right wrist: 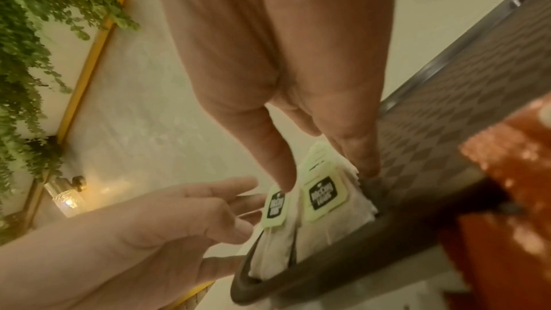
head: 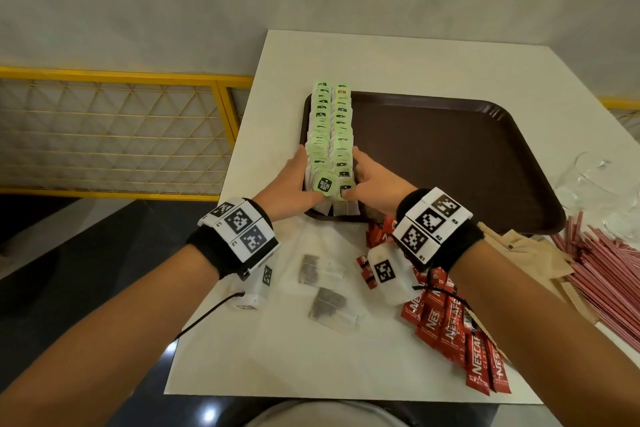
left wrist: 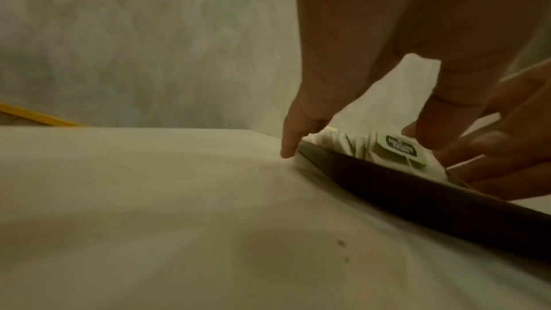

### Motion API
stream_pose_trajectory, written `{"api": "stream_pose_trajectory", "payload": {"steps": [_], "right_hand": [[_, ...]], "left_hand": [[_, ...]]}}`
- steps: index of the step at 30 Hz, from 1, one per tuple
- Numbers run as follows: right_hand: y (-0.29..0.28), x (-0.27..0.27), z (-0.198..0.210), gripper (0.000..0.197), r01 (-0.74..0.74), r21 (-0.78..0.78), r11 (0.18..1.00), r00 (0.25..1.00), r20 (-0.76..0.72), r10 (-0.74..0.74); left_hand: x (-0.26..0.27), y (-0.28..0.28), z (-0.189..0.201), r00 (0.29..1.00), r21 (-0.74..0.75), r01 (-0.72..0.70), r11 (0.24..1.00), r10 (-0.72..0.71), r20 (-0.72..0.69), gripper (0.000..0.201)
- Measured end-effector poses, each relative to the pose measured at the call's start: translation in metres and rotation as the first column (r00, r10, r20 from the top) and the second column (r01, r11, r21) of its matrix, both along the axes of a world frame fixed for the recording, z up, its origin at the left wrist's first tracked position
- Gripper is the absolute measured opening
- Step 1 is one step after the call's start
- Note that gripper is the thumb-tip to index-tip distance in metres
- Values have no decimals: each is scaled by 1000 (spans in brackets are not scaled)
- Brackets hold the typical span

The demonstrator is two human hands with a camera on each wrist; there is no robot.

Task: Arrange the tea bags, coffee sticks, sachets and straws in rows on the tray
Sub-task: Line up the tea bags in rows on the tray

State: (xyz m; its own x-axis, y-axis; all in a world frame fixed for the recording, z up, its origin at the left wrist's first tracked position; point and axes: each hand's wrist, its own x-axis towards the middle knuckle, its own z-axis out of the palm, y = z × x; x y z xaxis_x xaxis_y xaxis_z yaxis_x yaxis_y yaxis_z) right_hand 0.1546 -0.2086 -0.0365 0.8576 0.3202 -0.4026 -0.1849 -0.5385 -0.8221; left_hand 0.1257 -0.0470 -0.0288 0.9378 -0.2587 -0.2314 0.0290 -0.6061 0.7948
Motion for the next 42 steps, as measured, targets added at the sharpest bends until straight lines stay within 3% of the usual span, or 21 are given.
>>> {"api": "stream_pose_trajectory", "payload": {"steps": [3, 5, 8, 11, 22, 26, 31, 34, 39, 42], "right_hand": [[-8, -9, 14, 97, -49, -214, 976, 997, 46, 61], [-9, -13, 16, 93, -58, -340, 939, 995, 62, 84], [-6, -15, 16, 74, -76, -369, 926, 995, 38, 97], [-3, -13, 17, 61, -51, -338, 940, 997, 34, 66], [0, -9, 12, 56, 33, -292, 956, 997, 72, -13], [-2, -14, 13, 80, 57, -355, 933, 987, 159, 0], [7, -10, -9, 111, 46, -182, 982, 999, 8, -45], [6, 5, -37, 102, 65, -107, 992, 998, 6, -64], [9, -5, -16, 90, 65, -182, 981, 998, 17, -63], [3, -17, 2, 84, 26, -195, 980, 998, 69, -13]], "left_hand": [[2, 6, -3, 993, 147, -1, 989, -16, 117, 83], [1, 6, -3, 982, 222, 5, 975, -47, 185, 71], [3, 2, -5, 962, 379, 61, 923, -155, 223, 56], [8, 3, -7, 970, 443, 69, 894, -163, 178, 54], [9, 3, -4, 980, 349, -26, 937, -46, 196, 62], [2, -1, -3, 991, 208, -42, 977, 14, 134, 78], [2, -10, -10, 998, 44, -57, 997, 56, 33, 98], [4, -10, -16, 999, 28, -49, 998, 49, 9, 102], [0, -11, -9, 999, 17, -35, 999, 35, 9, 102], [-5, -6, -1, 998, 77, -36, 996, 32, 56, 89]]}}
